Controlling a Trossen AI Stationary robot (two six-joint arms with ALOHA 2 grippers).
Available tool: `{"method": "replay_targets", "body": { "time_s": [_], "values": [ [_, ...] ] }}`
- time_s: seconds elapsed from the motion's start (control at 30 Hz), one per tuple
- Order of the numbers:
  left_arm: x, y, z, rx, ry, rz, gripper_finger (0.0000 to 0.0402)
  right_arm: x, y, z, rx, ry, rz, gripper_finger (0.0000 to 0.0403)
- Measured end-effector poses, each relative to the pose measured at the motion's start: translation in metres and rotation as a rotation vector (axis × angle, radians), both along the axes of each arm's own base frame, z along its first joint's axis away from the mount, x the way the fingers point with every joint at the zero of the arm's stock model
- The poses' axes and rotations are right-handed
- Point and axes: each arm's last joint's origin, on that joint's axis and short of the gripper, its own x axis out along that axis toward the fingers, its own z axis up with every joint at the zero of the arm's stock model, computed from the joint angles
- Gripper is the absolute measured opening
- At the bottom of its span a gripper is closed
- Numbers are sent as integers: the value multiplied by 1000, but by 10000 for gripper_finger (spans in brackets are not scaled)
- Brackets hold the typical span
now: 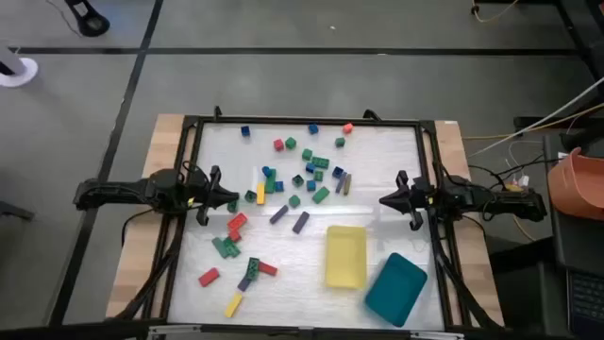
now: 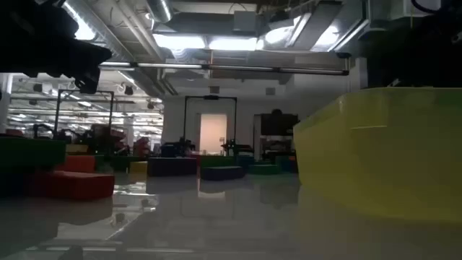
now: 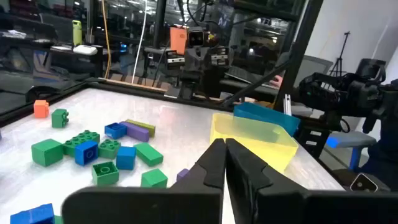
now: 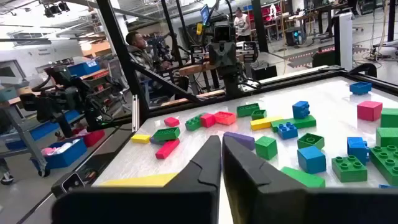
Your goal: Sort blocks by size
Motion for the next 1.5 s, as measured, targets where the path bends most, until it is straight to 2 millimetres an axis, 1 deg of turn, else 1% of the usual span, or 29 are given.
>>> {"method": "replay_targets", "body": {
  "time_s": [1.3,1.4,1.5],
  "values": [
    [0,0,0,0,0,0,0,0,0,0,0,-4,0,19],
    [0,0,0,4,0,0,0,0,-1,2,1,-18,-34,19],
    [0,0,0,28,-1,0,0,0,-3,1,4,-15,-111,19]
  ]
}}
